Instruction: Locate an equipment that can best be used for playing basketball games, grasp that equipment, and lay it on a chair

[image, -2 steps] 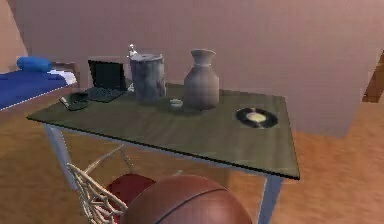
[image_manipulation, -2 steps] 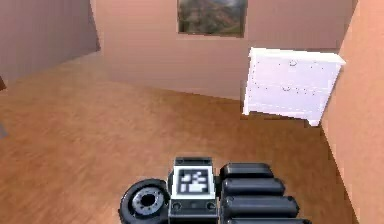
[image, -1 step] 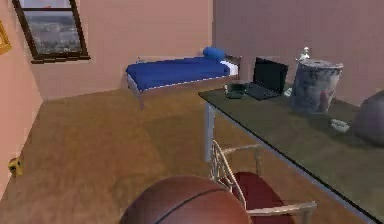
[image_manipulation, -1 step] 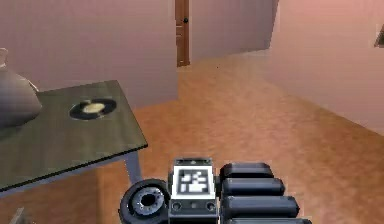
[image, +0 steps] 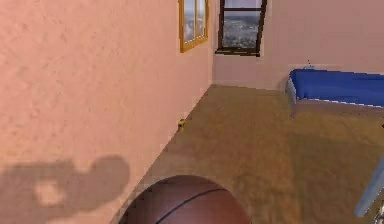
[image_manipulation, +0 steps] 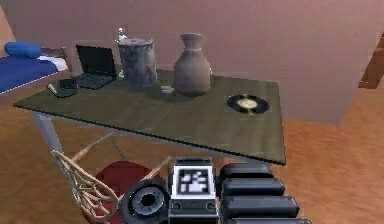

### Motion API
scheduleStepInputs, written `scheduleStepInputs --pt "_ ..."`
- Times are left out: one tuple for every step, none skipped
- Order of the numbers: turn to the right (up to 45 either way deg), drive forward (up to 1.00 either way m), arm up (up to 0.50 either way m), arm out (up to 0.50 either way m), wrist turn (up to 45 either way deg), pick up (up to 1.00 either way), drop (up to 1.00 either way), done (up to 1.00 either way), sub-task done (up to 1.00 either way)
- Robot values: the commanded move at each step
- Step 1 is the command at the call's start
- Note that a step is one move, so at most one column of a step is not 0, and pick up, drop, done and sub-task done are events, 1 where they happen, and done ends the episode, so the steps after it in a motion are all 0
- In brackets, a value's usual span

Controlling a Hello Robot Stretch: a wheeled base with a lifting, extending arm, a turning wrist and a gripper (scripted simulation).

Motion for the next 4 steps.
scheduleStepInputs --pt "-45.0 0.00 0.00 0.00 0.0 0.00 0.00 0.00 0.00" --pt "45.0 0.00 0.00 0.00 0.0 0.00 0.00 0.00 0.00" --pt "45.0 0.00 0.00 0.00 0.0 0.00 0.00 0.00 0.00" --pt "45.0 0.00 0.00 0.00 0.0 0.00 0.00 0.00 0.00"
